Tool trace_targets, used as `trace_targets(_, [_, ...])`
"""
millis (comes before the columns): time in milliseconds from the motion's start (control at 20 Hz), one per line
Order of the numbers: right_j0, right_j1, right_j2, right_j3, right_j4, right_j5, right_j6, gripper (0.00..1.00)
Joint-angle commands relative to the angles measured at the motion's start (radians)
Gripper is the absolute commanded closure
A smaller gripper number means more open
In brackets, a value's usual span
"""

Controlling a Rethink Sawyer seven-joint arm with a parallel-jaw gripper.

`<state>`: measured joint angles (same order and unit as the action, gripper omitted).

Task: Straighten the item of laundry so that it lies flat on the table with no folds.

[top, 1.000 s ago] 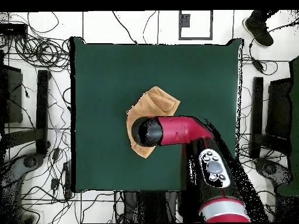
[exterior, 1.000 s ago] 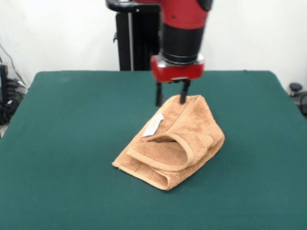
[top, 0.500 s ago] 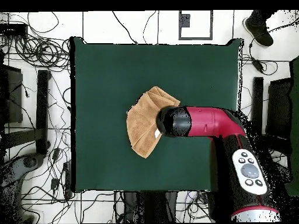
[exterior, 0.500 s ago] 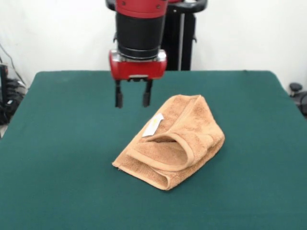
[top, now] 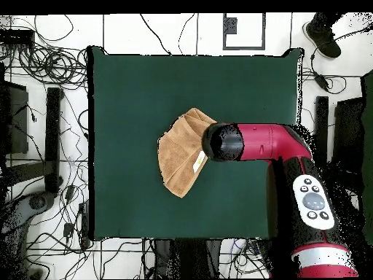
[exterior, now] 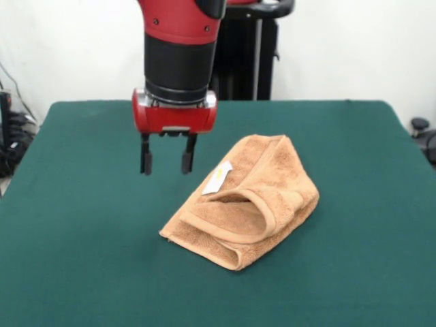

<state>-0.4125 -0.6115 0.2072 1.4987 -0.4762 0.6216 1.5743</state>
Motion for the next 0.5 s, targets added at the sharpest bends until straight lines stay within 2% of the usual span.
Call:
trace_targets(50, [0.026, 0.127, 0.123, -0.066, -0.069, -0.048, -0.111, 0.0])
trace_targets(250, [0.006, 0.142, 0.146, -0.062, -0.084, -0.086, -0.119, 0.0])
trace_targets(500, [0.021, 0.146, 0.142, -0.074, -0.089, -0.092, -0.083, 0.0])
